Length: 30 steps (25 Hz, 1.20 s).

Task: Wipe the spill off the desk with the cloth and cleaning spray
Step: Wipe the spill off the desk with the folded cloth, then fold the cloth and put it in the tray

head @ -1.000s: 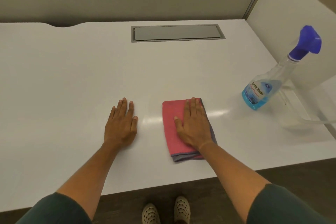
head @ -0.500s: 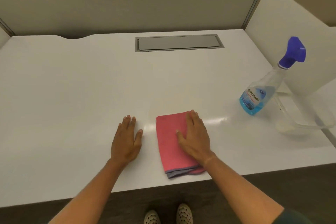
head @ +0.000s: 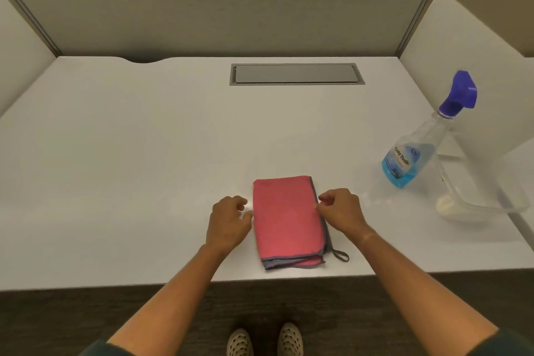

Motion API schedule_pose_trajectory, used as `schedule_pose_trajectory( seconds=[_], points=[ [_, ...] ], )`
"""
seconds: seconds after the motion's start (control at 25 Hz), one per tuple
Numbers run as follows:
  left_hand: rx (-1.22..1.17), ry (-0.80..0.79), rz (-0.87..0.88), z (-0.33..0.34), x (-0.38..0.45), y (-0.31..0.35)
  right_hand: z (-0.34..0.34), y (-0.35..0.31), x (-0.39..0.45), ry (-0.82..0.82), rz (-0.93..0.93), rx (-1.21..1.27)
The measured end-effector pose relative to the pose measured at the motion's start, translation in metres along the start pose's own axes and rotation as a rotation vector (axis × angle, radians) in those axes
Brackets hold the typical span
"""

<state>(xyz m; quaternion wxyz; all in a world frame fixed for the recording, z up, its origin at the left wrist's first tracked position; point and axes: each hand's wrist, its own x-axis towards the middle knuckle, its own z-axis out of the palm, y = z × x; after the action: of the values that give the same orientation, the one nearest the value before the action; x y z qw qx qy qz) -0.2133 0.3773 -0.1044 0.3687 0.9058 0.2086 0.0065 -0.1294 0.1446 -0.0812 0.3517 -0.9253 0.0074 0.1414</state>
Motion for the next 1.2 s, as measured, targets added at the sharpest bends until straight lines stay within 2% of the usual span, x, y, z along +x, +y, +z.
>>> schedule_pose_trajectory(
  seconds=[0.16, 0.32, 0.76, 1.04, 1.2],
  points=[
    [-0.13, -0.031, -0.171, 0.004, 0.004, 0.008, 0.002, 0.003, 0.008, -0.012, 0.059, -0.003],
    [-0.243, -0.051, -0.272, 0.008, 0.007, 0.015, 0.006, -0.002, 0.011, -0.051, 0.118, -0.022],
    [-0.336, -0.115, -0.394, 0.005, 0.013, 0.021, 0.01, -0.002, 0.016, -0.162, 0.27, 0.173],
    [-0.331, -0.12, -0.4, 0.005, 0.013, 0.023, 0.014, -0.017, 0.01, -0.185, 0.241, 0.108],
    [-0.36, -0.132, -0.406, 0.005, 0.013, 0.022, 0.014, -0.013, 0.011, -0.162, 0.255, 0.224]
  ],
)
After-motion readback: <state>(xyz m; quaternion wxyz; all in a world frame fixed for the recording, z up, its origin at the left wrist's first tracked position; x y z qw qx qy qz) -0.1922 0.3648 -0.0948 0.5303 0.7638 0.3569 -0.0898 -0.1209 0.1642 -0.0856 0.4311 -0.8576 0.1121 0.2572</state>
